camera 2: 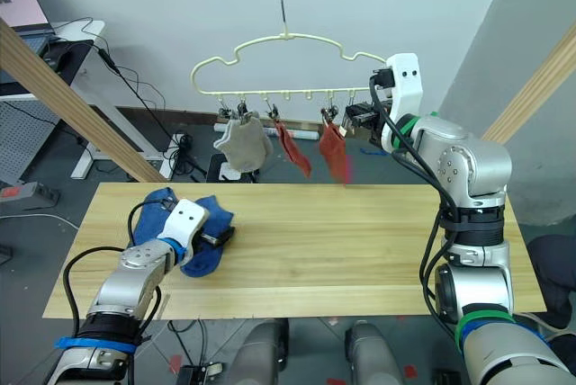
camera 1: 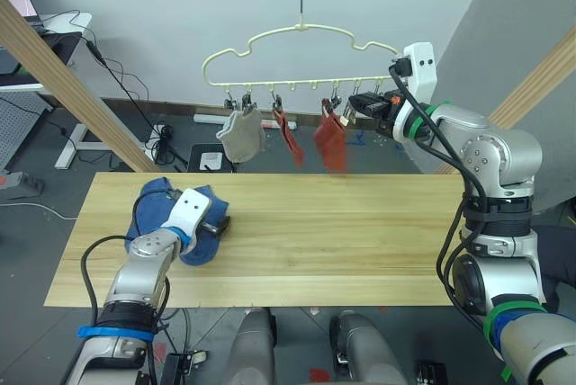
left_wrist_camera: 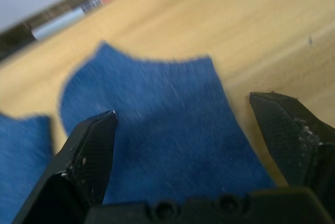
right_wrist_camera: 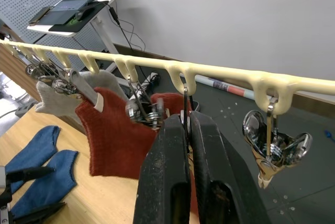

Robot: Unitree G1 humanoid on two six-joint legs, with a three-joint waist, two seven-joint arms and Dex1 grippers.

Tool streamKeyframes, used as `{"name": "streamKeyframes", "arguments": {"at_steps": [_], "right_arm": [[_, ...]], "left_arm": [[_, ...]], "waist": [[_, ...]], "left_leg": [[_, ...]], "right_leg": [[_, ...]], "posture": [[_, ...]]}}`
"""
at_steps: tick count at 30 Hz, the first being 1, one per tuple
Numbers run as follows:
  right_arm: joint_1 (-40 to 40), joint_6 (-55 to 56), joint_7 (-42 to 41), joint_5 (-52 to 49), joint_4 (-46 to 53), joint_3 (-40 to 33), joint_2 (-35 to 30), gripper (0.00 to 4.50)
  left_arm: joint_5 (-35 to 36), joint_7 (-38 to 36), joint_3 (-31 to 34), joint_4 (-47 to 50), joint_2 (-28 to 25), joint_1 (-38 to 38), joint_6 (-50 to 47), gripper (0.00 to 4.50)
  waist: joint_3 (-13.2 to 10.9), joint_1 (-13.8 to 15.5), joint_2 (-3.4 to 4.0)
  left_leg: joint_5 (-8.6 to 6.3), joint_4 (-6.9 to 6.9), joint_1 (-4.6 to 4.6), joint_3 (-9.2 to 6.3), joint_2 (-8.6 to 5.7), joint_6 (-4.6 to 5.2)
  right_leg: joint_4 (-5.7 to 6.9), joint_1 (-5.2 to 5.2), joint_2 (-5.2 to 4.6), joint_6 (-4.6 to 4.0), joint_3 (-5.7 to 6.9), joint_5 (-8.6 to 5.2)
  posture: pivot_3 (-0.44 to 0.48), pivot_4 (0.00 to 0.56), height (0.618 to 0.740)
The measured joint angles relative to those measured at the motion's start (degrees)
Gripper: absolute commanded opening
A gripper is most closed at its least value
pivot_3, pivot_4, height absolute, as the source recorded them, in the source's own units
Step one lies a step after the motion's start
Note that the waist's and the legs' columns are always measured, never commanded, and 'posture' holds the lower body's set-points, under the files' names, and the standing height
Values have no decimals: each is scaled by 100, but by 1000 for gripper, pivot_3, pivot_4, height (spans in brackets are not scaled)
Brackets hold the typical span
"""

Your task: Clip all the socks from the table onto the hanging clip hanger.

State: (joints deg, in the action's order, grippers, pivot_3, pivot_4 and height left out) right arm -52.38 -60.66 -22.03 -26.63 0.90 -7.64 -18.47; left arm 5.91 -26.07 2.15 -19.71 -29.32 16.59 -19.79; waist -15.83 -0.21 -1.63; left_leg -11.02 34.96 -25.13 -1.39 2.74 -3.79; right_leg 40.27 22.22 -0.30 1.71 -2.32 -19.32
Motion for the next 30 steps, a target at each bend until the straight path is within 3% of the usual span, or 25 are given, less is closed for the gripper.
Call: {"name": "streamKeyframes", "arguments": {"at_steps": [2, 5, 11, 20, 26, 30], "right_arm": [[5, -28, 38, -7, 46, -1, 22, 18], [20, -77, 102, -44, 95, -12, 32, 0], [28, -132, 194, -101, 134, -16, 94, 0], [50, -116, 236, -154, 134, -17, 96, 0], [69, -114, 182, -169, 129, -22, 2, 0], [-5, -296, 41, -322, 30, -185, -241, 0]], "left_arm": [[59, -82, 65, -71, 0, 34, -81, 4500], [49, -282, 36, -111, -75, 43, -90, 3912], [2, -541, -7, -113, -143, -2, -5, 2205], [83, -824, 43, 114, -190, -218, 52, 11], [730, -1397, 125, 971, -30, -240, 147, 11], [1749, -2114, 151, 2191, 59, -143, -348, 11]], "waist": [[0, -5, 0], [0, -16, 0], [0, -19, 0], [0, -16, 0], [0, -4, 0], [0, 7, 0]], "left_leg": [[0, 1, 1, 1, 0, 0], [0, 1, 3, 2, -1, 0], [0, 1, 4, 2, 0, 0], [0, 1, 3, 2, 2, 0], [1, 2, 0, 1, 2, 0], [1, 3, -6, 2, -1, 0]], "right_leg": [[2, 0, 0, 0, -1, 0], [6, 0, 0, 0, -1, 0], [7, 0, 0, 0, -2, 0], [6, 0, -2, 0, -1, 0], [6, 0, -3, 0, 2, 0], [2, -2, 0, 0, 2, 0]], "posture": [[58, 268, 740], [61, 267, 740], [63, 266, 740], [70, 255, 740], [66, 253, 740], [63, 252, 740]]}}
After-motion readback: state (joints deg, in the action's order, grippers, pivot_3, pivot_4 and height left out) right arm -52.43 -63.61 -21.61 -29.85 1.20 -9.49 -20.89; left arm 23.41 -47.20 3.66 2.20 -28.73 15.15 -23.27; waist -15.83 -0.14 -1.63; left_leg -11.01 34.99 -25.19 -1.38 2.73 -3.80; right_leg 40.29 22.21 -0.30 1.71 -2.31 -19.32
